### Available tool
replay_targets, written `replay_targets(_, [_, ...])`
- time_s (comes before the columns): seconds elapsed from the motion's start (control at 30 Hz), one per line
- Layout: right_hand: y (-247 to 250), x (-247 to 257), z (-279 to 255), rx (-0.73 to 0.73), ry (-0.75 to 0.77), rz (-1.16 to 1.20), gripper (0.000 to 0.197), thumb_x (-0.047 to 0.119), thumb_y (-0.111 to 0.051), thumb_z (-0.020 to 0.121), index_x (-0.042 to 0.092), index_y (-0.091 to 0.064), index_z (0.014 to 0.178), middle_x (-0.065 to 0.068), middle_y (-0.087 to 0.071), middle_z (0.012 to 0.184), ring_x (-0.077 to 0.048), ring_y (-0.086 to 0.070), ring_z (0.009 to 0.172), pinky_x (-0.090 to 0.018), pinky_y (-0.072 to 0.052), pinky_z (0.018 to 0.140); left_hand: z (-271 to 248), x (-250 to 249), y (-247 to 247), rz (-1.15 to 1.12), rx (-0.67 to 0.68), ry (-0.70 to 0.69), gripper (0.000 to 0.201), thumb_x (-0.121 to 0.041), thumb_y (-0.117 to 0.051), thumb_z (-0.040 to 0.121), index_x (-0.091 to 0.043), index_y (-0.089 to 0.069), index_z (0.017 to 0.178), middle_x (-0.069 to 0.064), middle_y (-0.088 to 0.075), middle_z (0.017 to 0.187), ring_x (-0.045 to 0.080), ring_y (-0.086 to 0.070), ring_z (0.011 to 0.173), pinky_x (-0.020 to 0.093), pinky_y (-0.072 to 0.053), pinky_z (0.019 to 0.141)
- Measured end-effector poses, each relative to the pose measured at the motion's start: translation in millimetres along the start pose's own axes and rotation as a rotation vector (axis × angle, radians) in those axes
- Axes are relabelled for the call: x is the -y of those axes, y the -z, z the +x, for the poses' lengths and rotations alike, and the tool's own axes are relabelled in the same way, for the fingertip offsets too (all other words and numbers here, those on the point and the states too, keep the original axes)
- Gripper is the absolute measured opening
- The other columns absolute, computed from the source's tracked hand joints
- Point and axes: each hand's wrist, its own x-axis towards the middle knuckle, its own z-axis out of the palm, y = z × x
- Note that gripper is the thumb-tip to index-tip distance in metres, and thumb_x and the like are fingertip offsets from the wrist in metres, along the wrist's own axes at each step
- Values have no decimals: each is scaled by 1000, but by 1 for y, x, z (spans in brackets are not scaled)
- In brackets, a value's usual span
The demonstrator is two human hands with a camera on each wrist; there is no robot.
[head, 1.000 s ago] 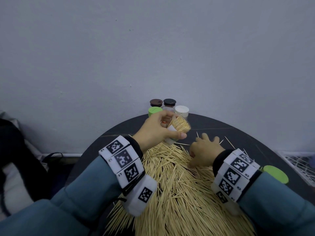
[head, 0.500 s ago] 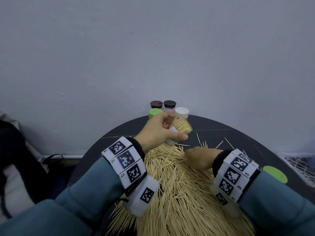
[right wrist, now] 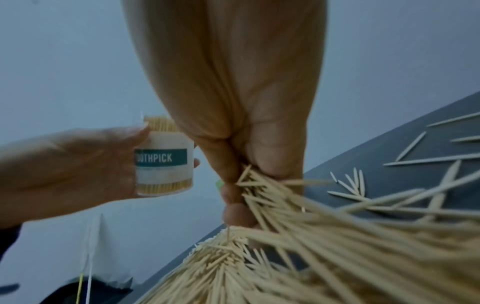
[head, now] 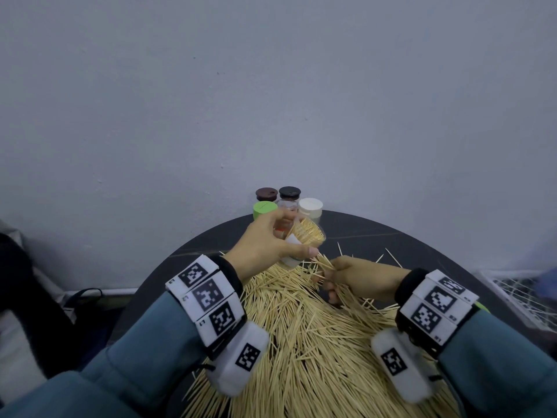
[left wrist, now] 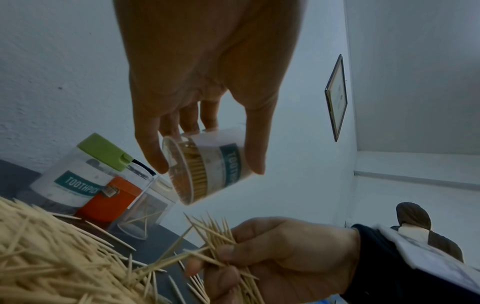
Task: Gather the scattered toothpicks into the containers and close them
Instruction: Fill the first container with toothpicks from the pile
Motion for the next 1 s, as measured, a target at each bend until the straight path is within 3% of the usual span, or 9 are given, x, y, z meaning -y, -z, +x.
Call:
replay_targets(0.1, [0, -4, 1, -43, 59, 143, 28, 10, -30, 102, 8, -51, 84, -2, -45, 70, -12, -49, 61, -17, -48, 57, -2, -1, -1, -10, 6, 12, 59, -16, -82, 68, -20, -57, 122, -7, -60, 106, 9, -61, 96, 16, -51, 72])
replay_targets(0.23, [3, -6, 5, -89, 94, 242, 25, 12, -30, 102, 8, -43, 81, -2, -46, 66, -10, -49, 55, -22, -44, 58, -1, 2, -2, -2, 7, 32, 60, -17, -83, 67, -21, -57, 121, 0, -63, 113, 17, -63, 103, 33, -55, 88])
replay_targets(0.37, [5, -2, 6, -123, 175, 430, 26, 9, -28, 102, 10, -40, 79, 1, -44, 59, -6, -44, 46, -18, -39, 49, -1, 4, -1, -1, 11, 37, 57, -16, -83, 67, -22, -58, 118, 2, -65, 111, 18, -65, 101, 36, -55, 88])
replay_targets(0.47, [5, 1, 7, -147, 239, 560, 24, 7, -26, 102, 11, -41, 84, 0, -41, 62, -6, -41, 48, -17, -37, 49, 0, 5, -2, 3, 19, 36, 57, -17, -83, 66, -22, -58, 117, 2, -66, 112, 18, -66, 100, 33, -55, 88])
replay_targets(0.6, [10, 12, 3, -254, 326, 745, 25, 6, -25, 101, 9, -46, 90, 0, -38, 64, -7, -36, 51, -18, -32, 50, -1, 5, -3, 3, 21, 27, 57, -13, -82, 67, -20, -58, 118, 1, -66, 110, 14, -67, 96, 23, -55, 78])
replay_targets(0.7, [15, 20, -1, -338, 402, 888, 27, 8, -24, 102, 8, -46, 87, -1, -35, 65, -7, -33, 49, -17, -29, 46, -2, 5, -3, 6, 33, 32, 57, -12, -82, 67, -19, -57, 119, 1, -66, 111, 13, -67, 95, 20, -55, 74])
replay_targets(0.87, [27, 31, -11, -387, 544, 1111, 25, 5, -25, 101, 10, -42, 84, 0, -35, 62, -5, -34, 44, -15, -29, 42, -5, 5, -7, 69, 47, 10, 55, -12, -81, 69, -19, -58, 118, -12, -58, 101, 0, -59, 87, 7, -49, 61])
replay_targets(0.93, [29, 35, -14, -379, 604, 1195, 24, 6, -25, 101, 10, -42, 84, 1, -36, 60, -5, -35, 42, -15, -31, 40, -6, 5, -8, 90, 61, 22, 55, -13, -82, 68, -20, -58, 118, -10, -59, 103, 1, -60, 90, 8, -50, 65])
replay_targets(1.0, [27, 39, -15, -366, 637, 1255, 24, 7, -25, 101, 9, -42, 85, 2, -38, 58, -5, -35, 42, -15, -32, 40, -6, 6, -9, 115, 104, 36, 56, -15, -84, 67, -22, -58, 116, -4, -64, 107, 9, -62, 98, 18, -53, 77])
